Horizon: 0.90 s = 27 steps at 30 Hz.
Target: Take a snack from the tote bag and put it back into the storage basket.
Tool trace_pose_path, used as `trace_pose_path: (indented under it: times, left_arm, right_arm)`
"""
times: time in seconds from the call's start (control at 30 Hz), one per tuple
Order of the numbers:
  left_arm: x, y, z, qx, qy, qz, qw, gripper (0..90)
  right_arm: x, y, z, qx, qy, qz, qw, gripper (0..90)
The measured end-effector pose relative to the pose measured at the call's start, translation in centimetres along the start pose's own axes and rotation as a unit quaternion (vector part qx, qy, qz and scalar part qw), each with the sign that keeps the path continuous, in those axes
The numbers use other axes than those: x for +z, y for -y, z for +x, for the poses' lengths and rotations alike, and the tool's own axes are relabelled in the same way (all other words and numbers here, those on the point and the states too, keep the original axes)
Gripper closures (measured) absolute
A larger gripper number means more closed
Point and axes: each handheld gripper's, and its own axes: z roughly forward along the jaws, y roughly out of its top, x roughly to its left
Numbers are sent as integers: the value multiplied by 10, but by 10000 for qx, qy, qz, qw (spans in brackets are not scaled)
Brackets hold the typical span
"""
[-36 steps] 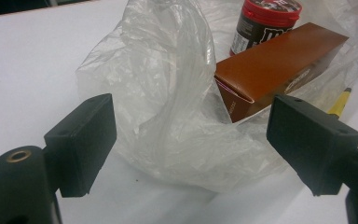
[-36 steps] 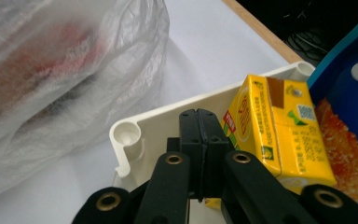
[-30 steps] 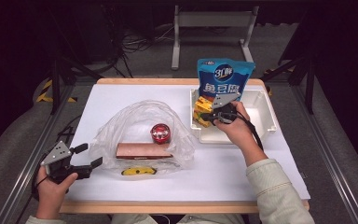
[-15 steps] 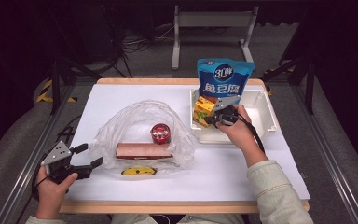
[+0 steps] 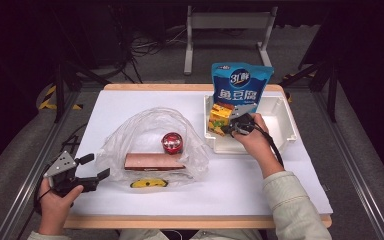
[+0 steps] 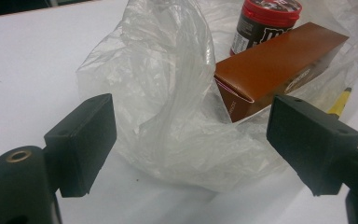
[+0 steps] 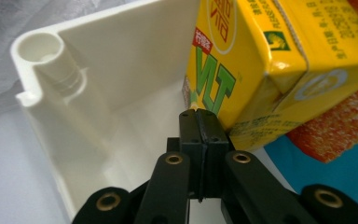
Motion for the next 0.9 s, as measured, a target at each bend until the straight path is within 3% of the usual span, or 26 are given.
trace_pose_path:
  times: [0.37,0.9]
  left_arm:
    - [0,0,0,-5,3,-17,10000,165]
    - [0,0,0,-9,10,0,10000,164]
  right_arm:
    - [5,4,-8,146,161,30,9998,900]
    - [7,6,-11,183,161,74,9997,899]
